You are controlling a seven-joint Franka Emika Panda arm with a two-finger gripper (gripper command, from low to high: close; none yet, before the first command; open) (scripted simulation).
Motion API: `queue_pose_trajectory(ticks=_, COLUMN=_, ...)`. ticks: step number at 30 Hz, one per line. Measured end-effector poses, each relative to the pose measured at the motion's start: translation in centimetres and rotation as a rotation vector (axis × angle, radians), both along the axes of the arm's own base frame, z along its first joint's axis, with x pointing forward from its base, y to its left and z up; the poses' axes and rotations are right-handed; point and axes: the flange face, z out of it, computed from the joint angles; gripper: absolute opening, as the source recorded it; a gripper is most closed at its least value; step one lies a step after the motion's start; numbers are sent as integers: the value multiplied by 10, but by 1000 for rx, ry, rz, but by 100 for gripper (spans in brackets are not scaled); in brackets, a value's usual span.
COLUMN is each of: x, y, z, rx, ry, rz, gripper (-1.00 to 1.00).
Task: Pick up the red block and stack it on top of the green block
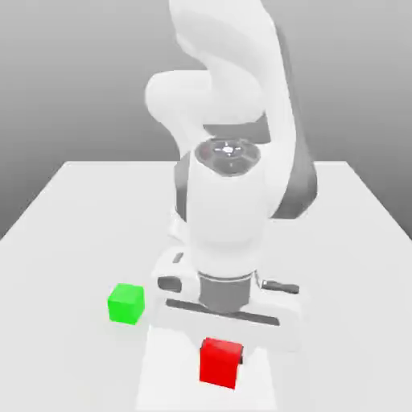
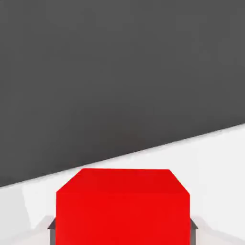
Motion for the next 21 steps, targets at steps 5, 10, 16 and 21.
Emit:
queue_pose_trajectory(ticks=5, x=-67, y=-80, z=18, rx=-10, ry=-1, rz=-368, gripper=-100)
queue_pose_trajectory(ticks=10, x=-141, y=-117, z=25, rx=4, ry=-8, rz=-693, gripper=-100)
queue_pose_trajectory(ticks=16, x=-162, y=-127, z=-11, rx=12, ry=-10, rz=-799, gripper=-100)
queue_pose_trajectory(ticks=21, x=-164, y=-125, z=-40, rx=14, ry=-10, rz=-799, gripper=100)
